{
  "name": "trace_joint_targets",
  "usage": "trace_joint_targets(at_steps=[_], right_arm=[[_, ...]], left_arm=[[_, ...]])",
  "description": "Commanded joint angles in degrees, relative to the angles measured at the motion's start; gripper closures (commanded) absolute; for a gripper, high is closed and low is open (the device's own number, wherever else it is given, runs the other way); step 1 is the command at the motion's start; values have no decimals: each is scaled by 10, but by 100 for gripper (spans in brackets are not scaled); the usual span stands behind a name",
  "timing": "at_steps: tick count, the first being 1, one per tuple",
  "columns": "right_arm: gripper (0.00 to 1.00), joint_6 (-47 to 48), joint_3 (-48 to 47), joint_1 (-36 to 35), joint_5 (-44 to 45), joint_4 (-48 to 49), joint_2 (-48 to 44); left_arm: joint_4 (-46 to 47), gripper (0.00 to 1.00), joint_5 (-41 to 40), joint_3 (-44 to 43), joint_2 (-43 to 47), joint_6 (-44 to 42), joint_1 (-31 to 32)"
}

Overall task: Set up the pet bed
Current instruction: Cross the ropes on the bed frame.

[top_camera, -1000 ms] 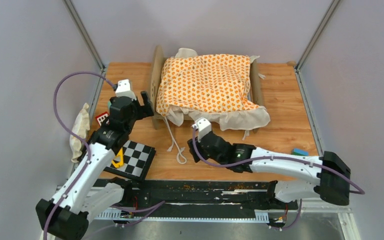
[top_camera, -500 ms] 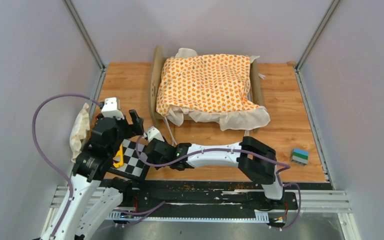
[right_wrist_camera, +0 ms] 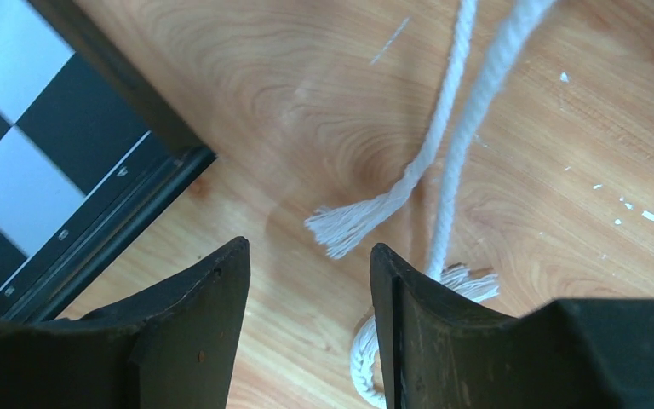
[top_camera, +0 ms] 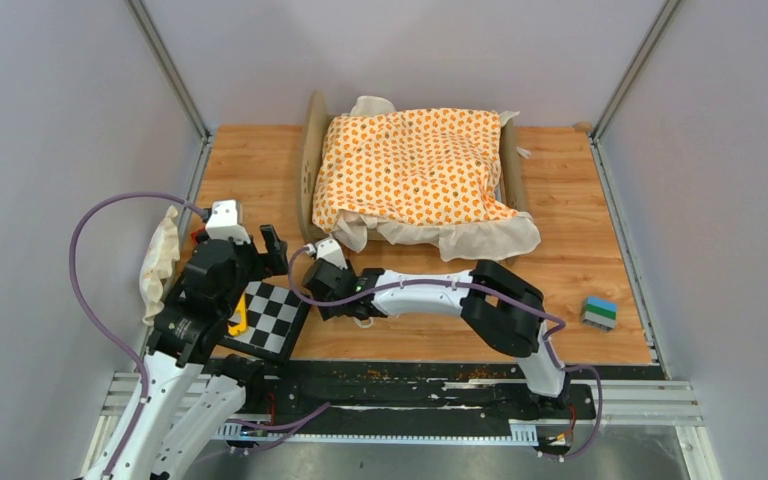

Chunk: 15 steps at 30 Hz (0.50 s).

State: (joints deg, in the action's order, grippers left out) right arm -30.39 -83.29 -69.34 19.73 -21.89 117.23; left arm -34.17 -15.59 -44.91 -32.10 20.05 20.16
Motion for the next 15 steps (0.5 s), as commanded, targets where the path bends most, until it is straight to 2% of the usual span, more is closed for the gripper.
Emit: trace_joint_targets(at_steps=[1, 8, 15], right_arm=[[45, -50, -6, 13, 14, 5, 9], [38, -87, 1, 24, 29, -1, 9], [41, -82, -56, 33, 58, -51, 60]], left_arm=[[4, 1, -3, 3, 1, -16, -3], [8, 0, -2, 5, 2, -15, -3], [1, 0, -48, 4, 30, -8, -3]])
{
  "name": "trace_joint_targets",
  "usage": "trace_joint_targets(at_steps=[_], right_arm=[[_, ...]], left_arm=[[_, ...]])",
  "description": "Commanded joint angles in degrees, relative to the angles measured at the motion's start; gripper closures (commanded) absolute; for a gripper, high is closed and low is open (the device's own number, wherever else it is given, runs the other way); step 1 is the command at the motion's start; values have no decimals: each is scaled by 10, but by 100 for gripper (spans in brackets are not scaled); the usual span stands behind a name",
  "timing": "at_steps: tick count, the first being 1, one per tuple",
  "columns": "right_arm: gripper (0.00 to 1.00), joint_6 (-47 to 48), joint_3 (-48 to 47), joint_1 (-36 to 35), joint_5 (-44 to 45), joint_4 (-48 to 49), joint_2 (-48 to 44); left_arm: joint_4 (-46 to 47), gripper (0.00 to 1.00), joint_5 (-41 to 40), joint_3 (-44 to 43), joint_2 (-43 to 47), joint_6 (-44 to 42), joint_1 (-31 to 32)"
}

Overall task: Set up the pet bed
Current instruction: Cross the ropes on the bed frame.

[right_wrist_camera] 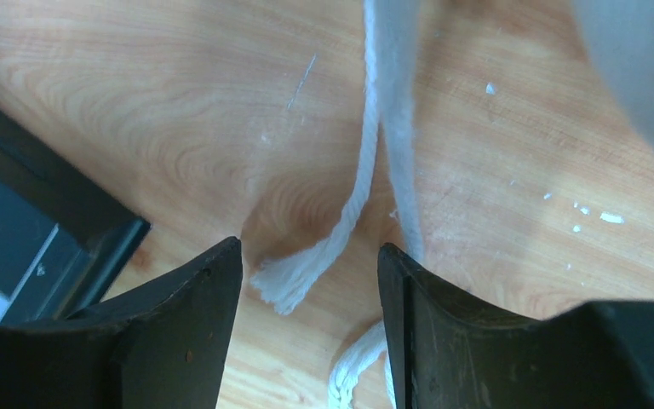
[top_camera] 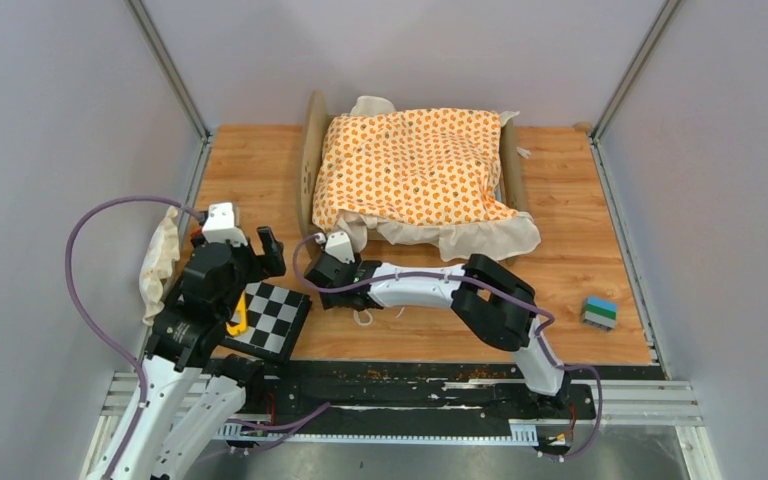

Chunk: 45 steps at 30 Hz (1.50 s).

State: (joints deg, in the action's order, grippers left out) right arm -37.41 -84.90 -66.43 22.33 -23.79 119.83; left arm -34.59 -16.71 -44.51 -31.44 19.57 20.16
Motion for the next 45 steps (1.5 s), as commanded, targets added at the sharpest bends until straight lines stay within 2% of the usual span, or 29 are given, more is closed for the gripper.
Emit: trace_joint_targets(at_steps=[1, 4, 7, 13, 14, 21, 24, 33, 37, 45], right_arm=[[42, -13, -43, 4, 36, -37, 39], [45, -16, -46, 5, 45, -52, 48], [55, -16, -43, 5, 39, -59, 51], [95, -4, 6, 3, 0, -34, 30], [99, 0, 21, 2, -9, -18, 21], [100, 46, 160, -2, -89, 121, -103], [100, 65, 202, -2, -140, 167, -145], [100, 95, 249, -2, -238, 233, -217], [100, 96, 262, -1, -251, 263, -235], [100, 92, 265, 0, -263, 276, -238]], left_arm=[[5, 0, -42, 1, 33, -2, -3], [8, 0, -48, 5, 48, -1, -3], [9, 0, -46, 5, 48, -1, -3], [3, 0, -28, 2, 45, 5, -3], [-1, 0, -19, 2, 45, 10, -3], [-25, 0, 59, 29, 41, 87, -3], [-10, 4, 89, 57, 52, 114, -3], [87, 28, 197, 167, 56, 202, -2], [144, 31, 238, 208, 47, 227, 3], [263, 30, 248, 287, 20, 297, 57]])
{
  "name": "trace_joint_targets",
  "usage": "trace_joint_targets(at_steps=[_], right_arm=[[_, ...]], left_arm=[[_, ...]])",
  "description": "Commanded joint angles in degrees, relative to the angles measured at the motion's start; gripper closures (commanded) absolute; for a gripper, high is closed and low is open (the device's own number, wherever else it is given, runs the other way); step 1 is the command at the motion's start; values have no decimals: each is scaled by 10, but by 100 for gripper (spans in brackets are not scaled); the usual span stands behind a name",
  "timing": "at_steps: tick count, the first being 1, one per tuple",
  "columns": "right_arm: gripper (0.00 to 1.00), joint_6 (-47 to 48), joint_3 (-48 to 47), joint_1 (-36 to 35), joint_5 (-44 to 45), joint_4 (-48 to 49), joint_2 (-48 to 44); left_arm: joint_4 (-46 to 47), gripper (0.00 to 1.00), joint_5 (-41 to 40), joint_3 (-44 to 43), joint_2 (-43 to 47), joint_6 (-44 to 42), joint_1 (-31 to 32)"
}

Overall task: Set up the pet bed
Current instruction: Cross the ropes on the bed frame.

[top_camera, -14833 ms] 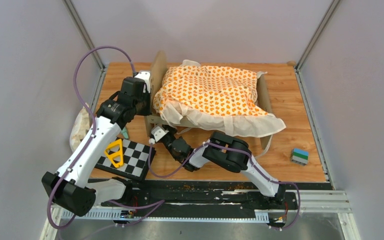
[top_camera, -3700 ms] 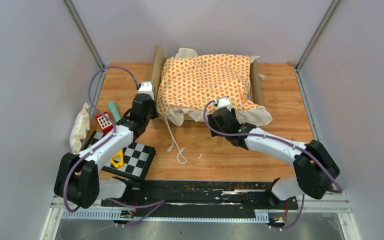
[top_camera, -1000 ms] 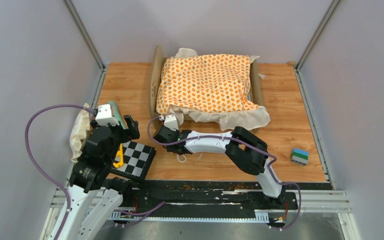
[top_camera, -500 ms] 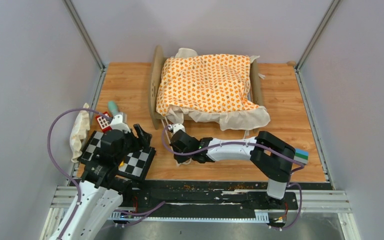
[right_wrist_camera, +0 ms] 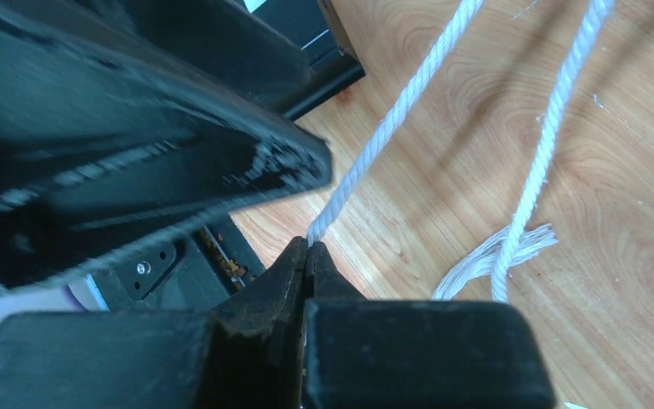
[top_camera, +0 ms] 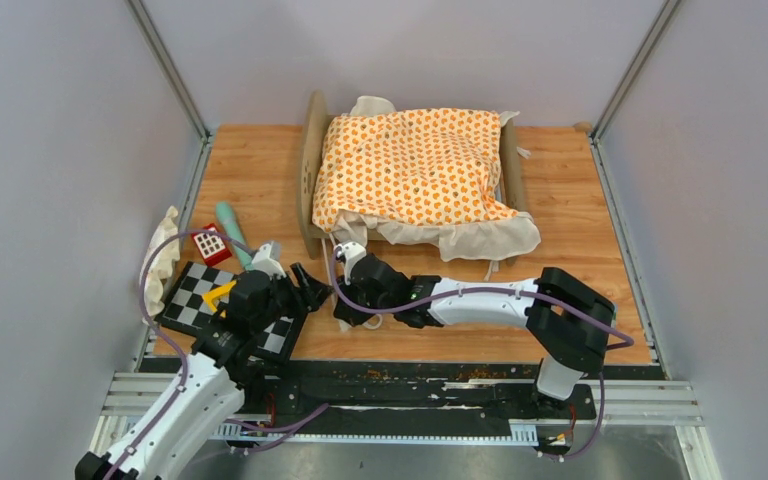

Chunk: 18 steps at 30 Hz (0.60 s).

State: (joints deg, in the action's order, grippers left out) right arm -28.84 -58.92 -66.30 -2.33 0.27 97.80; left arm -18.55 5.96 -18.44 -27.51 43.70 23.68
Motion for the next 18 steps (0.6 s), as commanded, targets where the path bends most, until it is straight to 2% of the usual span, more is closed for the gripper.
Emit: trace_joint_targets(at_steps=[1, 8, 14, 18], right_arm=[[100, 7, 6, -2, -15, 35, -18], [100, 3, 19, -2, -14, 44, -31], [100, 0, 32, -2, -8, 54, -38], [100, 4, 35, -2, -4, 56, -39]], left_arm=[[116, 30, 22, 34, -27, 63, 29], [151, 34, 2, 64, -45, 90, 56], [208, 42, 19, 81, -83, 109, 67], [223, 42, 12, 87, -104, 111, 85]])
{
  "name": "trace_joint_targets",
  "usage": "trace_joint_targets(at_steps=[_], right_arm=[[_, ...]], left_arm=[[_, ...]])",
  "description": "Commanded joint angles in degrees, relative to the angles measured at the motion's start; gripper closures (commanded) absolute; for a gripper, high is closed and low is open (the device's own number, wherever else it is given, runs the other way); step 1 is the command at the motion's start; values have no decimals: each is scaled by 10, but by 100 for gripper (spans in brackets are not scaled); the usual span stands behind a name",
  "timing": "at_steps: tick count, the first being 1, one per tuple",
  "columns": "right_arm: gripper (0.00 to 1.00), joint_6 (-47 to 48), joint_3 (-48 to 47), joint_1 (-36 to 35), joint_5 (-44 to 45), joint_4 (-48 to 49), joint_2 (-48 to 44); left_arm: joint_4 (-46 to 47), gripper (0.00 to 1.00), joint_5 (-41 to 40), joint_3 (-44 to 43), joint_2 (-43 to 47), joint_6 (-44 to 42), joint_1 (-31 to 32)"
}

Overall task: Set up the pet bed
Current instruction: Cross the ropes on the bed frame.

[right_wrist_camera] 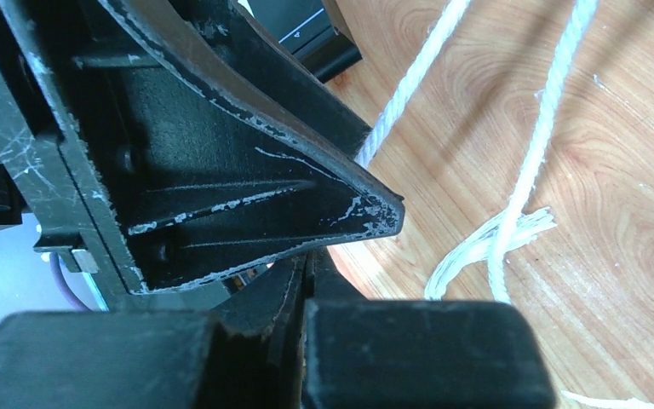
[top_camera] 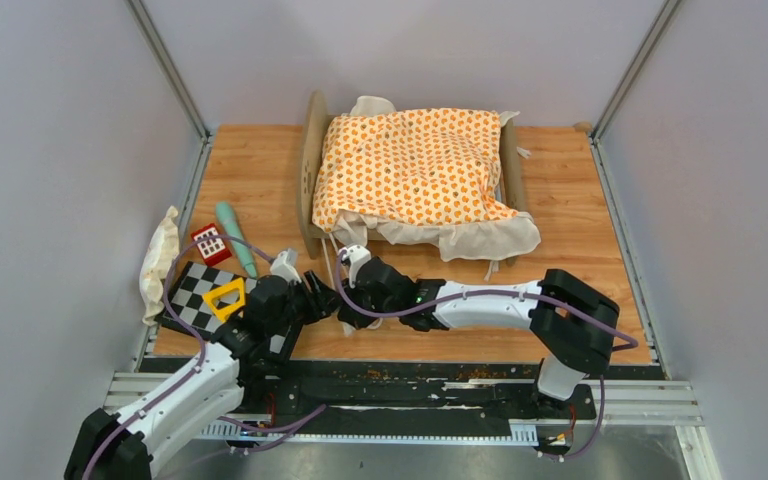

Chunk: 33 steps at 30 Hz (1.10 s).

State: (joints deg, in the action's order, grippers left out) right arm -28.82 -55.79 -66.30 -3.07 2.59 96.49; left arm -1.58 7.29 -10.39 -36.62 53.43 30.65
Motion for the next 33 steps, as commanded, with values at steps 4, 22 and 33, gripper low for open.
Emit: trace_joint_targets(at_steps=[4, 22, 33], right_arm=[[100, 6, 8, -2, -6, 40, -30], [72, 21, 22, -2, 64, -15, -58], [56, 40, -10, 5, 211, -189, -11]], left_arm=[[60, 39, -15, 16, -17, 27, 18], [95, 100, -16, 27, -43, 29, 20], [-49, 100, -55, 22, 36, -26, 21]])
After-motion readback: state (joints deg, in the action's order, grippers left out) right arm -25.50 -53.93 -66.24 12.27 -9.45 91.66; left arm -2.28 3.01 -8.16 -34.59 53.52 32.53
